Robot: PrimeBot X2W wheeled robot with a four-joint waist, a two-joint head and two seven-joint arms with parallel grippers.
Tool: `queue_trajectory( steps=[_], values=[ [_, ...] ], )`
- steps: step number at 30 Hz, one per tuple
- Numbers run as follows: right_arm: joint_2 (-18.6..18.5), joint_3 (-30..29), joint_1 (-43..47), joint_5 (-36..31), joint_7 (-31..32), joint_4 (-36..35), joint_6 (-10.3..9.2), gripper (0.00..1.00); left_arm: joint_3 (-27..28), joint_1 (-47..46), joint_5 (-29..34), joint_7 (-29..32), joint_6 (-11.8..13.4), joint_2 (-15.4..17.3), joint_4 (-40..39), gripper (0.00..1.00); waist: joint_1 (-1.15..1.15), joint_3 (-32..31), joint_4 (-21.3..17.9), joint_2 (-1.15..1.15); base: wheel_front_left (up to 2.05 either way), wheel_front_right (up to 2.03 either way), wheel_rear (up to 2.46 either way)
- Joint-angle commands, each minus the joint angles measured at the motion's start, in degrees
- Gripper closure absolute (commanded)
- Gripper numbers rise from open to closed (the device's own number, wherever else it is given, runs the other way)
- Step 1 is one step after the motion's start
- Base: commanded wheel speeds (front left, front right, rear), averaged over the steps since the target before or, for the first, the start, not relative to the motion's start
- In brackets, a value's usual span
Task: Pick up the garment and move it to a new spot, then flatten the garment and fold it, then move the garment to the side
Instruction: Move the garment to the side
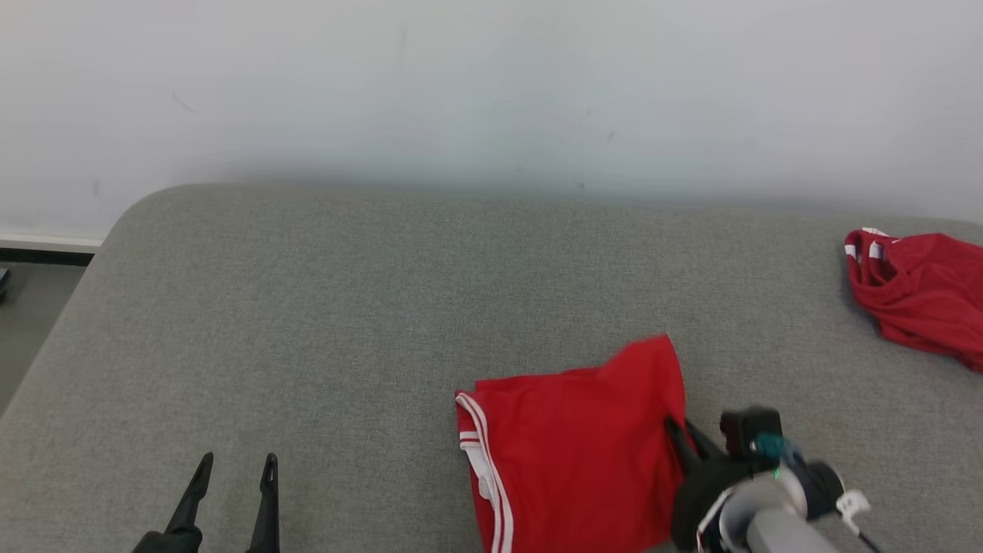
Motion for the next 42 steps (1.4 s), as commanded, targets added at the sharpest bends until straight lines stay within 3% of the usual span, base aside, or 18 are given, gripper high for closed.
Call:
queue_trajectory(
  steps=[1, 8, 21, 29, 42],
  values=[
    [-0.3, 0.6, -1.9, 0.6, -0.4, -0.3, -0.17, 1.00, 0.2, 0.4, -0.3, -0.3, 0.2, 0.0, 0.1, 0.00, -0.01, -0.2, -0.2, -0.01, 0.00, 0.00, 0.00],
    [-3.8, 4.5, -11.9, 2.9, 0.3, -0.1, -0.17, 1.00, 0.0, -1.2, -1.0, -0.3, 0.0, -0.5, -0.7, 0.00, -0.01, 2.3, -0.7, -0.01, 0.00, 0.00, 0.00],
    [-17.3, 5.4, -28.8, 3.1, 1.3, 2.7, -0.17, 1.00, -0.4, -8.4, -1.0, -0.3, -1.3, -1.5, -5.3, 0.00, -0.01, 16.2, -4.0, -0.01, 0.00, 0.00, 0.00],
    [-23.1, 3.3, -37.8, 1.7, 0.4, 5.1, -0.17, 1.00, 0.5, -11.7, 0.3, -0.3, -1.9, 0.4, -9.5, 0.00, -0.01, 23.7, -8.3, -0.01, 0.00, 0.00, 0.00],
    [-30.1, 1.6, -46.4, -3.1, 1.0, 9.9, -0.17, 1.00, 0.6, -12.6, 2.6, -0.1, -1.6, 3.2, -18.7, 0.00, -0.01, 29.8, -12.0, -0.01, 0.00, 0.00, 0.00]
  ],
)
